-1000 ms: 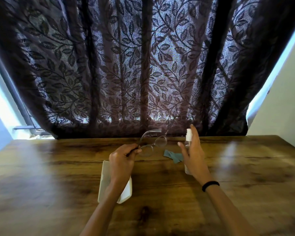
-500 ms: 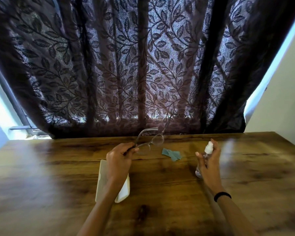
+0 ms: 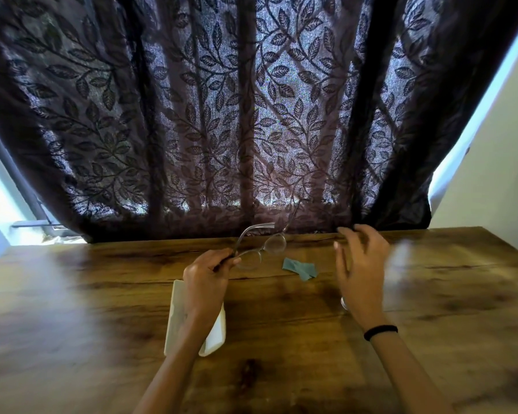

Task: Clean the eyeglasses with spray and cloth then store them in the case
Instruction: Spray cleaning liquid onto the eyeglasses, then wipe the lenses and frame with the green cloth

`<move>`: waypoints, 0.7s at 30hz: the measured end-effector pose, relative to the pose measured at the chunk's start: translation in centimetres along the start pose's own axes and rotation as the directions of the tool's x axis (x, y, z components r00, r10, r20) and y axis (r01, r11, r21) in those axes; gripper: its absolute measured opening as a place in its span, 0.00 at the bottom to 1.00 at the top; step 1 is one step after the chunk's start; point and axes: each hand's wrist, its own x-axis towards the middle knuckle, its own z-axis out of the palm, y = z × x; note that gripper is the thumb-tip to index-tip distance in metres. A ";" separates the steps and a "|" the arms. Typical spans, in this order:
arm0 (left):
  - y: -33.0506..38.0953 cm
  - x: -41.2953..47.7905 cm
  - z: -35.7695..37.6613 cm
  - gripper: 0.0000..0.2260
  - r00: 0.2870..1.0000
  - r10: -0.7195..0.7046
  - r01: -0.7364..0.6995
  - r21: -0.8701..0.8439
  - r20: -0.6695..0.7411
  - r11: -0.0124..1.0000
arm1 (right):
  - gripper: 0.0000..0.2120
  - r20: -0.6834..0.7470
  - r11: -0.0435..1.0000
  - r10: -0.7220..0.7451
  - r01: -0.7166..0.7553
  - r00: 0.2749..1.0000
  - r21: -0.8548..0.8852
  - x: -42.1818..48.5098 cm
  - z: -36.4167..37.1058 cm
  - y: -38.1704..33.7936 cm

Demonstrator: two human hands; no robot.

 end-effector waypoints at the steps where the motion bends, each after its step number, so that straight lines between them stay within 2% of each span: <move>1: -0.1 0.0 0.0 0.08 1.000 0.003 -0.003 0.002 -0.002 1.000 | 0.09 0.034 0.997 -0.058 0.059 0.998 -0.042 0.4 0.3 -0.4; 3: -0.2 0.0 0.0 0.08 1.000 0.004 -0.004 0.010 -0.004 1.000 | 0.06 0.126 0.996 -0.065 0.072 0.990 -0.053 1.0 1.2 -0.8; 6: -0.3 -0.3 0.0 0.07 1.000 0.001 -0.001 0.029 -0.002 1.000 | 0.05 0.275 0.999 0.011 -0.001 0.961 -0.037 0.9 3.4 -0.5; 11: -1.1 -0.2 -0.2 0.07 1.000 -0.020 0.019 0.059 0.011 0.998 | 0.06 0.506 0.994 0.099 -0.063 0.857 -0.088 0.6 6.8 0.6; 17: -1.7 0.2 -0.5 0.07 1.000 0.016 -0.015 0.071 -0.009 0.997 | 0.09 0.640 0.960 0.267 -0.143 0.720 -0.240 0.3 9.5 1.5; 21: -2.0 0.4 -0.8 0.06 0.999 0.035 -0.033 0.057 -0.038 0.998 | 0.09 0.637 0.956 0.279 -0.148 0.718 -0.252 0.1 9.9 1.5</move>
